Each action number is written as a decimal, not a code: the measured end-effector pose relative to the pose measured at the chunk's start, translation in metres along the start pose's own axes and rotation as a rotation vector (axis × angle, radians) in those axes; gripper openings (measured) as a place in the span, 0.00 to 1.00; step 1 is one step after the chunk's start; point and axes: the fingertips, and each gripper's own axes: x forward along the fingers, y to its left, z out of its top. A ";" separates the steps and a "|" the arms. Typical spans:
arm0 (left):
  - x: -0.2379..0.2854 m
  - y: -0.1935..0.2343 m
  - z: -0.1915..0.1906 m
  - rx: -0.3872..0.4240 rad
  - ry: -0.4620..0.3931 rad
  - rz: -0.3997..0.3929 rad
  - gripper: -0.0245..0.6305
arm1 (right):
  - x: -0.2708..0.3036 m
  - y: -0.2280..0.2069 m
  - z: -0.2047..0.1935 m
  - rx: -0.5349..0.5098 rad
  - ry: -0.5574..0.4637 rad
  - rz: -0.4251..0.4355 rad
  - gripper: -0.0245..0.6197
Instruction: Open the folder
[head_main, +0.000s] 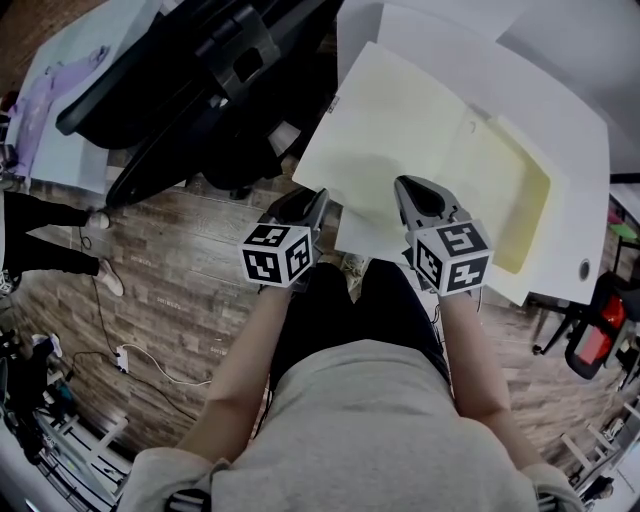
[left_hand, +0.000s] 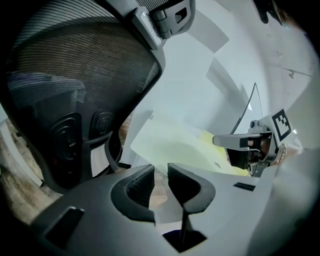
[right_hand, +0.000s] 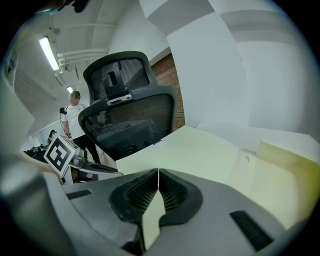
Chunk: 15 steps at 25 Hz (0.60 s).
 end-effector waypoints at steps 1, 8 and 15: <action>-0.001 -0.001 0.001 -0.006 -0.009 0.003 0.17 | -0.001 0.000 0.001 0.000 -0.010 0.001 0.07; -0.012 -0.008 0.013 -0.010 -0.045 0.001 0.17 | -0.013 0.000 0.011 0.014 -0.086 -0.015 0.07; -0.021 -0.018 0.028 -0.016 -0.073 -0.028 0.18 | -0.023 -0.009 0.019 0.029 -0.119 -0.053 0.07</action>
